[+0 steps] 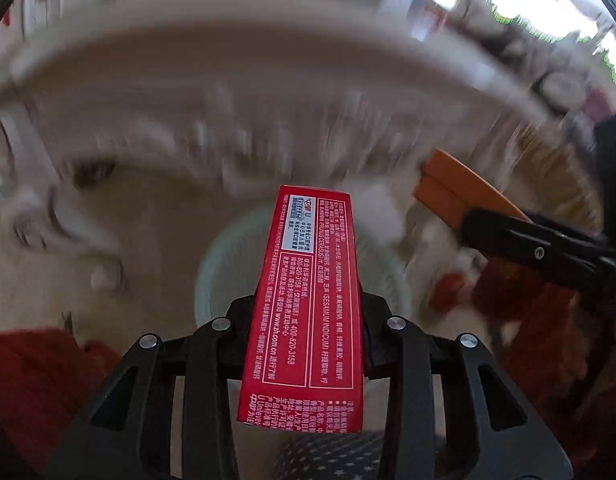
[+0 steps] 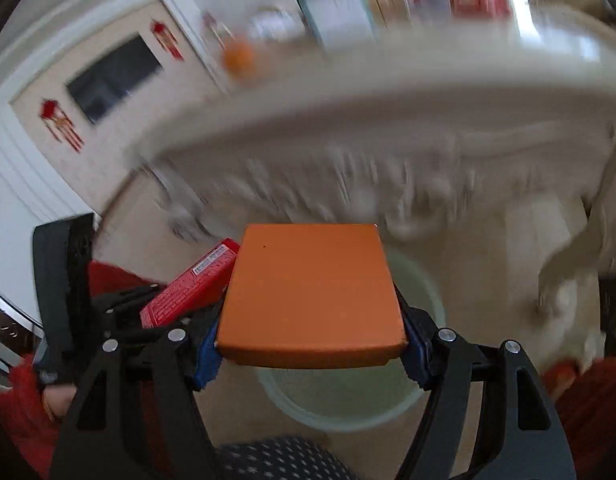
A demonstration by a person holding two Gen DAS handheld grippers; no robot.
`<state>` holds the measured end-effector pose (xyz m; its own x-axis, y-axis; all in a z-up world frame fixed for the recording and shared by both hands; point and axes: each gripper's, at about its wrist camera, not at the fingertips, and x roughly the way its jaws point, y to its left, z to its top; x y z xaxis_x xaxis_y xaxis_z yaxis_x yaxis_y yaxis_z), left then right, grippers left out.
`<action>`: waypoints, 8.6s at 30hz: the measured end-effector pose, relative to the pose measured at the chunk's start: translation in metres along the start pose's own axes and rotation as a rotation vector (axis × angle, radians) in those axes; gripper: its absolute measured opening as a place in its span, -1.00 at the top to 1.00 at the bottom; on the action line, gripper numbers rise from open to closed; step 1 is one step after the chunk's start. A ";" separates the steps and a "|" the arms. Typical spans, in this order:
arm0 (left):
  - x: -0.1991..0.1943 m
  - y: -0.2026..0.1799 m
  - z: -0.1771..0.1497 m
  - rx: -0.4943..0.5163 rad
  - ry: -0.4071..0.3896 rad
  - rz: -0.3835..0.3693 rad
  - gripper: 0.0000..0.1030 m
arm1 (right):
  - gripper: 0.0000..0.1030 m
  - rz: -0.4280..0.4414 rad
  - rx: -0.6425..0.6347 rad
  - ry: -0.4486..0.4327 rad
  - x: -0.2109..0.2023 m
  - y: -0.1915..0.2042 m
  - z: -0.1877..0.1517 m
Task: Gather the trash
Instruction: 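Drop the red box and orange box into the wastebasket with both tools, then grasp the snack bag with the left tool while the right tool grasps the teal box, then drop the snack bag and teal box into the wastebasket with both tools, then grasp the white bread packet with the left tool while the right tool grasps the red wrapper, then drop the bread packet and red wrapper into the wastebasket with both tools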
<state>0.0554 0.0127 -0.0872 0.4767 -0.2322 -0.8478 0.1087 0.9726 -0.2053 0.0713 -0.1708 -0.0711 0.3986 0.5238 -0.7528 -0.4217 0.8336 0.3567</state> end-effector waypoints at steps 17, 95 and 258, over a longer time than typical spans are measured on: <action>0.046 0.017 -0.011 -0.041 0.076 0.076 -0.81 | -0.48 -0.128 0.008 0.084 0.043 -0.013 -0.014; 0.030 -0.008 0.003 0.074 -0.025 0.096 -0.39 | 0.00 -0.140 -0.006 0.098 0.040 -0.007 -0.011; 0.031 -0.008 0.019 0.095 0.081 0.125 -0.24 | 0.09 -0.036 -0.008 0.099 0.043 0.000 -0.009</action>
<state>0.0853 -0.0023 -0.1026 0.4200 -0.1053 -0.9014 0.1366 0.9893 -0.0519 0.0807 -0.1496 -0.1081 0.3314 0.4729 -0.8164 -0.4154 0.8501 0.3238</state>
